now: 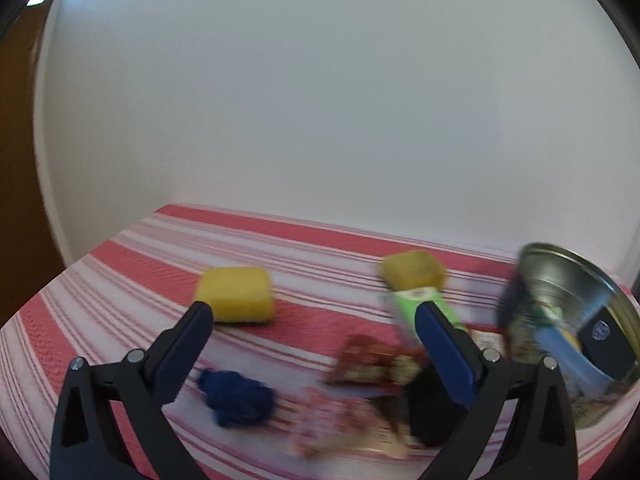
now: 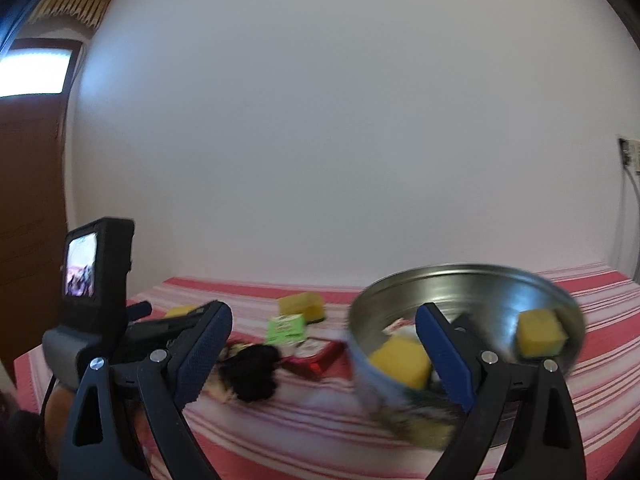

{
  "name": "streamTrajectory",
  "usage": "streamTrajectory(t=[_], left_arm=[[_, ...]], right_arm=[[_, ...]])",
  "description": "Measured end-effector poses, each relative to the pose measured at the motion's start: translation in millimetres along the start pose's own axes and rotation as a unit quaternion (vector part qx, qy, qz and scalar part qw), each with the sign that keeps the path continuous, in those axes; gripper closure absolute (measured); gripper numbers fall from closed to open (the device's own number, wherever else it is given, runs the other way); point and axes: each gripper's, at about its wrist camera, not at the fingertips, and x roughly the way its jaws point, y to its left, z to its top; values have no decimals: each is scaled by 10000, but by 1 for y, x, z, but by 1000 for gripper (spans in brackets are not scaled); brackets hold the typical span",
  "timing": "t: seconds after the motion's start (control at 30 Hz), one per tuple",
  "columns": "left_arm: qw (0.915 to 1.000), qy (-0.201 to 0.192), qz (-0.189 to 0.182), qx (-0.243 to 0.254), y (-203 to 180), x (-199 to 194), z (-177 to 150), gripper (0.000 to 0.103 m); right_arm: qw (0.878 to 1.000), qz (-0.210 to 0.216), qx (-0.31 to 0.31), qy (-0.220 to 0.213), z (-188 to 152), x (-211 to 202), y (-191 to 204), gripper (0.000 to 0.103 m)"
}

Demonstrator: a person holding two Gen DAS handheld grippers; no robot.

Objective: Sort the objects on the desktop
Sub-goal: 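Withdraw both grippers from the tin toward the remaining objects, then grasp the yellow sponge with the left gripper and lift it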

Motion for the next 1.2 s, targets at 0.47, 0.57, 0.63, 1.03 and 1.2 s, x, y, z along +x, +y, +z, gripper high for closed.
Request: streamTrajectory(t=[0.47, 0.57, 0.63, 1.03, 1.2], left_arm=[[9908, 1236, 469, -279, 52, 99, 25, 1], [9875, 1421, 668, -139, 48, 115, 24, 1], [9853, 1591, 583, -237, 52, 121, 22, 1], [9765, 2123, 356, -74, 58, 140, 16, 27], [9811, 1881, -154, -430, 68, 131, 19, 33]], right_arm=[[9971, 571, 114, 498, -12, 34, 32, 8], [9966, 622, 135, 518, -12, 34, 32, 8], [9962, 660, 127, 552, -12, 34, 33, 8], [9945, 809, -336, 576, -12, 31, 52, 8], [9945, 811, -387, 547, -11, 28, 54, 8]])
